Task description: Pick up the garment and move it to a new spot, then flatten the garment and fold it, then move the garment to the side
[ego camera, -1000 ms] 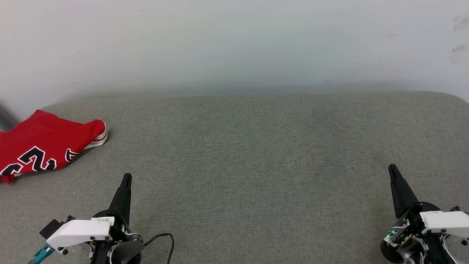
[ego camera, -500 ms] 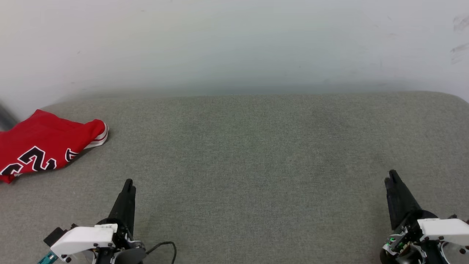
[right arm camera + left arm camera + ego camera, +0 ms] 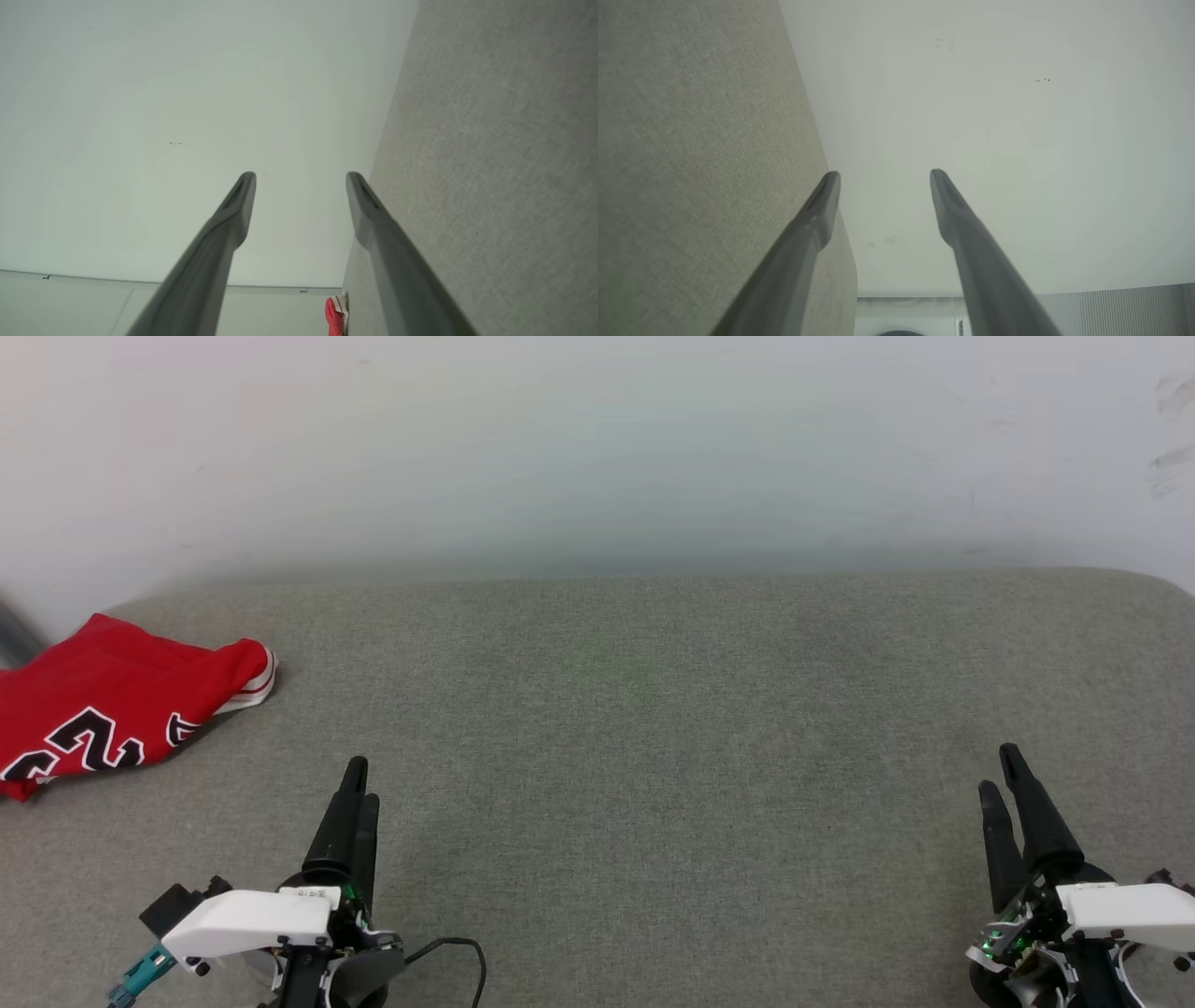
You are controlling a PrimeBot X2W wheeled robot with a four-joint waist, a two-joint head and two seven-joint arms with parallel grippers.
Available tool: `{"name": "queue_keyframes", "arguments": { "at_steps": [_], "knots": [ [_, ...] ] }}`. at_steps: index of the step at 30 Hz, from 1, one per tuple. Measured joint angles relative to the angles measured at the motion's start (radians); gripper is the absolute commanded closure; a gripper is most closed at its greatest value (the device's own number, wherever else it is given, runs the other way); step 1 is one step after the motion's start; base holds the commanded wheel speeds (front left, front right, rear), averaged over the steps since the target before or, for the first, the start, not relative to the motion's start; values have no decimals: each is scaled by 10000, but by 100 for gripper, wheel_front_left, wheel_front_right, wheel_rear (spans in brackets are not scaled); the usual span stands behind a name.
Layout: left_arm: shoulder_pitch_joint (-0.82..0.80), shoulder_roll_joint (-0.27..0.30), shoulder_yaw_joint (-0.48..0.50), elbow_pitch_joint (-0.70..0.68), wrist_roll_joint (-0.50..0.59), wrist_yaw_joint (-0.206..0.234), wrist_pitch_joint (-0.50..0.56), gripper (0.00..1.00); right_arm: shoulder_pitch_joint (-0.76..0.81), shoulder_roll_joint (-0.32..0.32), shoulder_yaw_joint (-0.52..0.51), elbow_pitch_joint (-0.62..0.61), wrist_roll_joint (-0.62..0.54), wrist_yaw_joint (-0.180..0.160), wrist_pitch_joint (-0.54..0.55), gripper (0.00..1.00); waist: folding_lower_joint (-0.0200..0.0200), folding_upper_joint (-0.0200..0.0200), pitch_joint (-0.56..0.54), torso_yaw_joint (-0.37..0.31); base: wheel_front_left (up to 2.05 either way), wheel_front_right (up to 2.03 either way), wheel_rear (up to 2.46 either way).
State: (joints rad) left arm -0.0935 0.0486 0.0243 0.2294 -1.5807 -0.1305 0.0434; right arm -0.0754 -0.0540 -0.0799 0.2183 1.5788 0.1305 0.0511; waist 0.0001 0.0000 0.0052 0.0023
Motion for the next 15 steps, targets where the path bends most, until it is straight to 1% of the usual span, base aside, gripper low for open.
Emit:
{"name": "queue_keyframes", "arguments": {
  "at_steps": [9,13,15],
  "knots": [
    [-104,4,-337,-364,963,0,-385,0,0,-153,314,-236,-763,0,-449,0,0,0,2,22,0,0,0],
    [-114,-2,-504,-487,1636,0,-546,0,0,-169,311,-376,-1523,0,-608,0,0,0,11,36,0,0,0],
    [-114,4,-535,-539,1779,0,-616,0,0,-201,366,-470,-1985,0,-685,0,0,0,11,42,0,0,0]
  ]
}}
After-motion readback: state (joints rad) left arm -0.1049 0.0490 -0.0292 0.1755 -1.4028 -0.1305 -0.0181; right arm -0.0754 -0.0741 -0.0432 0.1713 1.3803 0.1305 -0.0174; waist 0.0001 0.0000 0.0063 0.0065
